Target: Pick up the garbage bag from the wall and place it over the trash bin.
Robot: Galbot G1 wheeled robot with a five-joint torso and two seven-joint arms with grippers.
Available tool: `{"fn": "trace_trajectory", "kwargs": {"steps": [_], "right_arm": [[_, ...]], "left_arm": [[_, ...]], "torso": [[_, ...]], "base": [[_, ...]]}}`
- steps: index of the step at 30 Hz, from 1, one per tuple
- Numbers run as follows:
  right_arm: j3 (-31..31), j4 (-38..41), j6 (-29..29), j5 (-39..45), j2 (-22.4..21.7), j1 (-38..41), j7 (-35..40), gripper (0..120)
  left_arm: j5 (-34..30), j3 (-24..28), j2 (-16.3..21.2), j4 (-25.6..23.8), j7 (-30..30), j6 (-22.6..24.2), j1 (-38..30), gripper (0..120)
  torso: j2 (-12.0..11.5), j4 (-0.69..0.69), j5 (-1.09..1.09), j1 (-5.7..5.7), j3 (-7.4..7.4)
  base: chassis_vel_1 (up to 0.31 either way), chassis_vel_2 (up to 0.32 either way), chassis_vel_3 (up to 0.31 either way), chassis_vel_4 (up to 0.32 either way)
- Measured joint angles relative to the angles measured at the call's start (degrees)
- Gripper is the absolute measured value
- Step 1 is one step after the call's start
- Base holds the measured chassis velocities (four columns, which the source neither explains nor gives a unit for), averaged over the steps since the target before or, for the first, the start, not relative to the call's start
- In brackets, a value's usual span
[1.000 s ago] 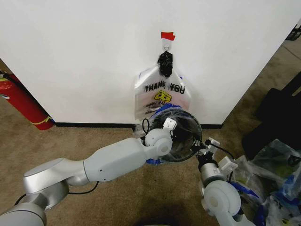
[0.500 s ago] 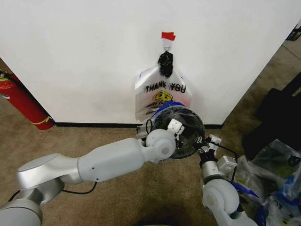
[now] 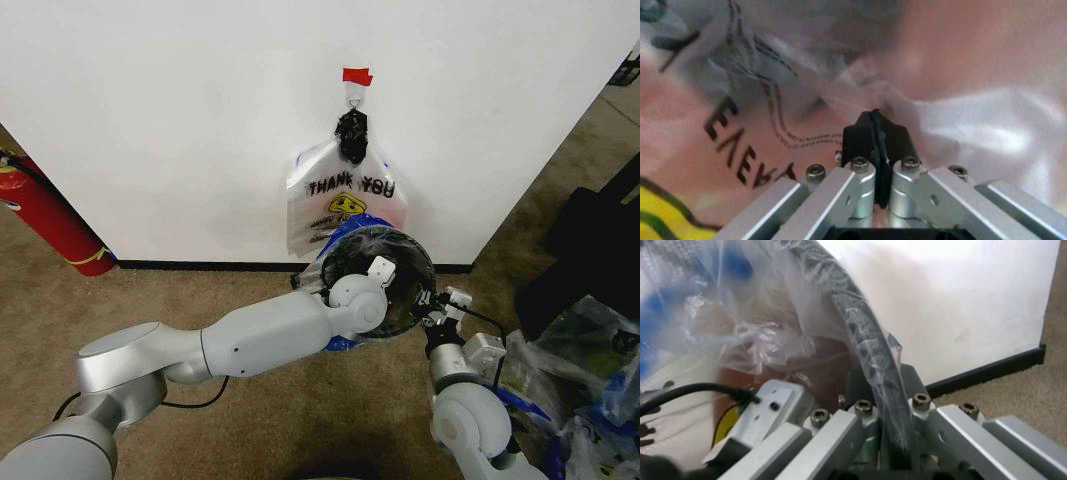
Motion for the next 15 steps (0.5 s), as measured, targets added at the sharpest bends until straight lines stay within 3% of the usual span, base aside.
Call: {"fn": "trace_trajectory", "kwargs": {"steps": [10, 15], "right_arm": [[-0.05, 0.2, -0.42, 1.48, -0.17, 0.04, 0.18, 0], [0.02, -0.09, -0.62, 2.08, -0.03, 0.16, 0.5, 0]], "left_arm": [[2.03, 0.0, -0.44, 3.1, 1.22, -0.72, 0.22, 0], [2.03, -0.49, 1.08, -0.16, 1.03, -1.05, 0.42, 0]], "torso": [[0.0, 0.0, -0.01, 0.0, 0.0], [0.0, 0.0, -0.01, 0.0, 0.0]], "base": [[0.0, 0.0, 0.0, 0.0], [0.0, 0.0, 0.0, 0.0]]}}
